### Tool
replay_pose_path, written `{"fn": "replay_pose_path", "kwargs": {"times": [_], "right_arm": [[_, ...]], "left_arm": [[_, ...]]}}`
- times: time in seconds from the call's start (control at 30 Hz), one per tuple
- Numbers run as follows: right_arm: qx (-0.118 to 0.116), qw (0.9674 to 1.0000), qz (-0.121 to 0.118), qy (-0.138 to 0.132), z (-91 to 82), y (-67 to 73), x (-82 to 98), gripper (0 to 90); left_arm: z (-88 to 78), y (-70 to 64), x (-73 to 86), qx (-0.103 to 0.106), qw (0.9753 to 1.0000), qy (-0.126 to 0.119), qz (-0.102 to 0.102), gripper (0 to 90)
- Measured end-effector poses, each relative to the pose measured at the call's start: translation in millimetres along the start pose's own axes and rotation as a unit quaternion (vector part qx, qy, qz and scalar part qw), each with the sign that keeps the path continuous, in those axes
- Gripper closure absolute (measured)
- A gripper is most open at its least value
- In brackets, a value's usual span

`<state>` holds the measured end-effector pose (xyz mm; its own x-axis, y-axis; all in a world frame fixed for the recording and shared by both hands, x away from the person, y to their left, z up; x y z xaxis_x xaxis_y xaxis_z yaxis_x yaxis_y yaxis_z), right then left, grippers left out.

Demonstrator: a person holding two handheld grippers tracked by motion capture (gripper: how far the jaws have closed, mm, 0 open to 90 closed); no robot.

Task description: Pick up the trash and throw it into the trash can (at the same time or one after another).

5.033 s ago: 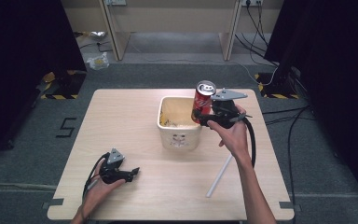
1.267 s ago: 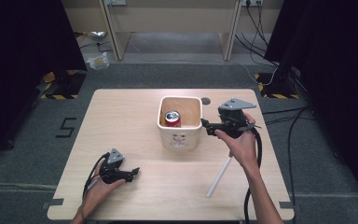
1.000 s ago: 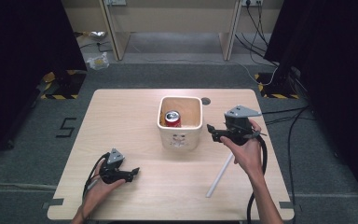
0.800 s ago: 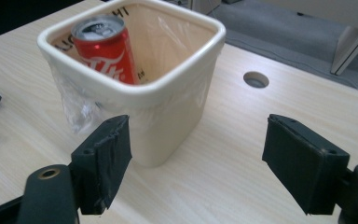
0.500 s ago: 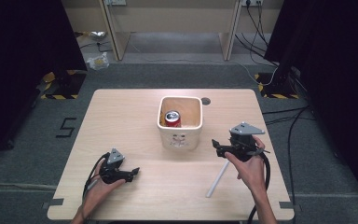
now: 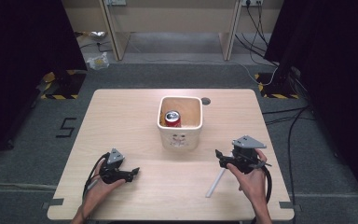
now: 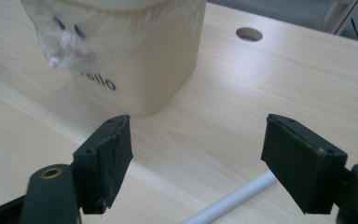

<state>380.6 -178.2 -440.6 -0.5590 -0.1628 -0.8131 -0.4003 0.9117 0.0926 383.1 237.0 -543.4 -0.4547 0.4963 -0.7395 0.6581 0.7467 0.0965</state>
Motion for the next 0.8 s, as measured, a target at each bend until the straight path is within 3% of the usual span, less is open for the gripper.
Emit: {"fn": "replay_pose_path", "kwargs": {"times": [0.27,0.53,0.8], "right_arm": [[-0.002,0.9991,0.022,0.036,14.4,-4.5,31.9,25.7],[0.005,0.9973,0.029,0.067,29.6,-2.2,54.9,27.7],[0.013,0.9954,0.057,0.076,35.6,-9.5,69.1,30.3]], "left_arm": [[0.0,0.0,0.0,0.000,1.0000,0.000,0.000,14.4],[0.1,-0.1,0.0,0.000,1.0000,0.000,-0.001,14.4],[0.1,-0.1,0.0,0.000,1.0000,0.000,-0.001,14.4]]}}
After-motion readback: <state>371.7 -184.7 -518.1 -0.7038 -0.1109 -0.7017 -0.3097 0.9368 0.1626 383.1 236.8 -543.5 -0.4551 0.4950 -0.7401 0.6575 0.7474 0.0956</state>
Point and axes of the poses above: each handheld gripper's, and its own axes: z roughly forward along the jaws, x roughly out of its underside, y roughly to its left, the point moved 3 cm from there along z, roughly forward along the jaws, and after that the axes turned 9 degrees about z, right-handed, at the moved point
